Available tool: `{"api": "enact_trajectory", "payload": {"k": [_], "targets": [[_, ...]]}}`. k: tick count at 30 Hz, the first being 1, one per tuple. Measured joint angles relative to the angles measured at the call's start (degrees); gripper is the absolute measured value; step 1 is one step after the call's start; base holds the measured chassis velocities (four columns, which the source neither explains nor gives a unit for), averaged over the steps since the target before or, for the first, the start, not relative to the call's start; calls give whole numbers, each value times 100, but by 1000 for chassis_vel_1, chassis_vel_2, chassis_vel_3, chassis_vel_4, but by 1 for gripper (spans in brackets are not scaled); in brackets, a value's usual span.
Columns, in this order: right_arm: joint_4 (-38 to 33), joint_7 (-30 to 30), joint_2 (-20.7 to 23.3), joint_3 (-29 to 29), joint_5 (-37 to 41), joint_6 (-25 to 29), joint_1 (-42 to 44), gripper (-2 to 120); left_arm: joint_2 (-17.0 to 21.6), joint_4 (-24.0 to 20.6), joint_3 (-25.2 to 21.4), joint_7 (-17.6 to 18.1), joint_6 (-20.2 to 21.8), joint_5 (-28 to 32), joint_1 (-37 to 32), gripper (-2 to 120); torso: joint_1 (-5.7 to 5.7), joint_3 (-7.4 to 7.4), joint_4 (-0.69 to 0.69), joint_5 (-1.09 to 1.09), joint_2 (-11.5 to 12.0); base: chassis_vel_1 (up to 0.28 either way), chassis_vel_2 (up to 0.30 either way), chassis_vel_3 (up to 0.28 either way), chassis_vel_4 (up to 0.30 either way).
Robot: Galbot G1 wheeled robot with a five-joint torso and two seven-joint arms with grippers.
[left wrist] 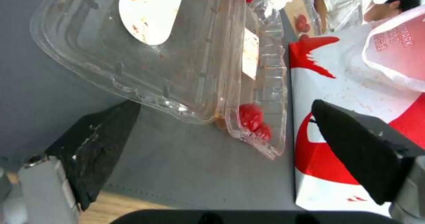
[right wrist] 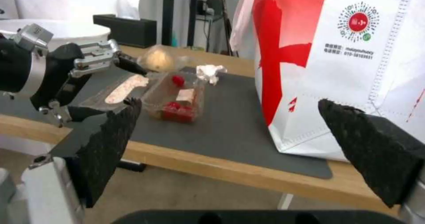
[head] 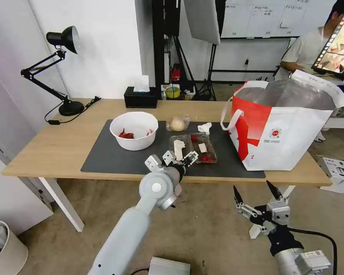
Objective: Pick up the trash from the table and place it into the takeout bag.
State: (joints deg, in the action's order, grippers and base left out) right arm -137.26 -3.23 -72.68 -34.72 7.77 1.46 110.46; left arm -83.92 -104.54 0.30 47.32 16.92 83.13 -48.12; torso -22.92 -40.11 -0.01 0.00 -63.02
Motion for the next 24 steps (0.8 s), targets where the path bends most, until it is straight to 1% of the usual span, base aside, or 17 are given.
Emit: {"api": "enact_trajectory", "payload": {"k": [8, 11, 12, 15, 24], "targets": [[36, 6, -27, 16, -28, 12, -1, 100, -51, 5, -4, 8, -165, -21, -2, 100, 0, 0, -2, 0, 0, 0, 0, 0, 0], [45, 15, -40, 23, -43, 26, -1, 100, -57, -2, -25, 1, -369, -81, -5, 100, 0, 0, -2, -1, 1, 0, 0, 0, 0], [45, 15, -40, 23, -43, 26, -1, 100, -57, -2, -25, 1, -369, -81, -5, 100, 0, 0, -2, -1, 1, 0, 0, 0, 0], [53, 23, -45, 28, -48, 37, -4, 100, -58, -38, -74, -30, -505, -123, -40, 100, -1, 0, -1, 0, 1, 0, 0, 0, 0], [73, 36, -66, 45, -76, 50, -10, 100, -75, -106, -128, -158, -671, -196, -119, 100, 0, 1, 0, 0, 0, 0, 0, 0, 0]]}}
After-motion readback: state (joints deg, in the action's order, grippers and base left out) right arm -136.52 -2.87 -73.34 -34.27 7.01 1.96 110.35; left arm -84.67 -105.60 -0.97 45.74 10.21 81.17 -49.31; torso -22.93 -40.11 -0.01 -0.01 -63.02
